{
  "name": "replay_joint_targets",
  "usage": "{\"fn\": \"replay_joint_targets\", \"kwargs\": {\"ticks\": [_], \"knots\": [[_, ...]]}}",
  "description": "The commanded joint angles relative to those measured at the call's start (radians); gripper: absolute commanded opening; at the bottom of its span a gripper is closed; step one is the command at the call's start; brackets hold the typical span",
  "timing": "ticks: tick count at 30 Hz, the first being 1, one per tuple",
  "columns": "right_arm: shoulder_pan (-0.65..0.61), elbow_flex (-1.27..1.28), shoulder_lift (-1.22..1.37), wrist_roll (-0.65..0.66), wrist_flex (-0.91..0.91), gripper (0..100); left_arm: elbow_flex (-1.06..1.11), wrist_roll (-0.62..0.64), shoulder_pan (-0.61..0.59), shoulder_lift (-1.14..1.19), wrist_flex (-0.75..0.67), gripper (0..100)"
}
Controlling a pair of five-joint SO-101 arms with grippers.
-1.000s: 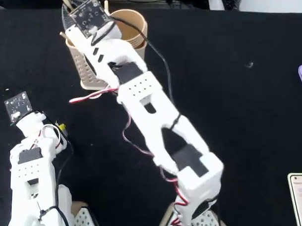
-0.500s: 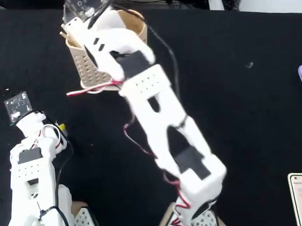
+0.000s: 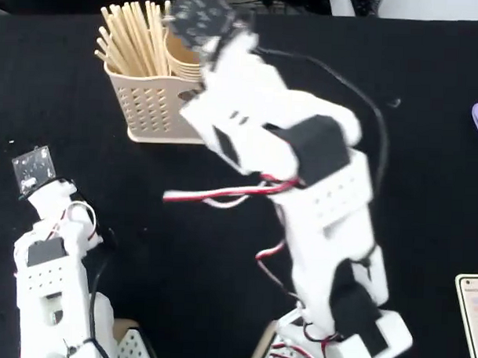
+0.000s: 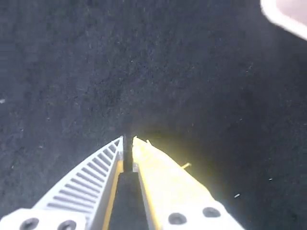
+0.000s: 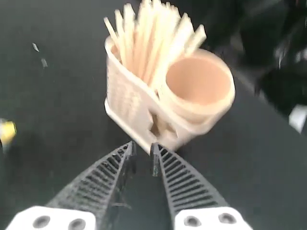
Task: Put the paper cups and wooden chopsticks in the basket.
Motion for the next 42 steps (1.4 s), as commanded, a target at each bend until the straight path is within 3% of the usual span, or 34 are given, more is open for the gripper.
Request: {"fn": "replay_joint_targets", "kwargs": {"ticks": [1,7,10,16,25,35,42], "knots": [[0.083,-0.053,-0.079,-0.009,0.129,0.8,0.021,-0.018,0.002,-0.199,0.075,3],[0.203,0.165,-0.229,-0.081,0.089,1.1,0.134,-0.026,0.058,-0.595,0.21,3],[0.262,0.334,-0.344,-0.081,0.041,1.1,0.173,-0.115,0.117,-0.769,0.328,3],[0.33,0.782,-0.687,-0.074,-0.118,1.1,0.182,-0.18,0.225,-0.707,0.345,3],[0.331,1.498,-1.19,-0.075,-0.324,1.1,0.277,-0.183,0.228,-0.743,0.27,3],[0.407,1.845,-1.702,-0.077,-0.393,1.1,0.312,-0.18,0.231,-0.743,0.232,3],[0.427,2.074,-1.709,-0.081,-0.396,1.1,0.312,-0.181,0.395,-0.741,0.325,3]]}}
